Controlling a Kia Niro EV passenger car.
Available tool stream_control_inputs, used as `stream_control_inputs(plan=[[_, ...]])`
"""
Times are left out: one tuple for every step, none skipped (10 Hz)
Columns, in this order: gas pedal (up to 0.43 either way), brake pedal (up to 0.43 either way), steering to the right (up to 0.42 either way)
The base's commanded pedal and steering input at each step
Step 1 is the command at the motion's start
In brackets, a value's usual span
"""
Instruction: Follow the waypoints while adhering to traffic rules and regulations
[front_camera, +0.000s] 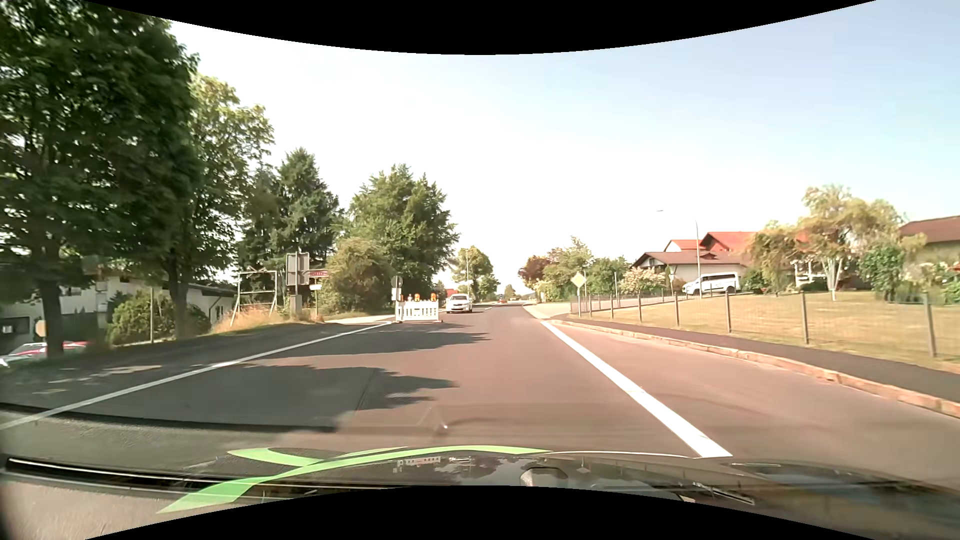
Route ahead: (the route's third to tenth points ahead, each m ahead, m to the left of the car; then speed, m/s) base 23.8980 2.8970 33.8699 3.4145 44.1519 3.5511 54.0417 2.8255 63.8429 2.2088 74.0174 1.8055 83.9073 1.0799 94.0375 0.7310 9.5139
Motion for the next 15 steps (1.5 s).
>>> stream_control_inputs(plan=[[0.189, 0.0, -0.005], [0.189, 0.0, -0.005], [0.189, 0.0, -0.005], [0.177, 0.0, -0.005], [0.169, 0.0, -0.005], [0.157, 0.0, -0.005], [0.157, 0.0, -0.005], [0.157, 0.0, -0.005], [0.15, 0.0, -0.005], [0.15, 0.0, -0.005], [0.157, 0.0, -0.005], [0.157, 0.0, -0.005], [0.157, 0.0, -0.005], [0.157, 0.0, -0.005], [0.15, 0.0, -0.005]])
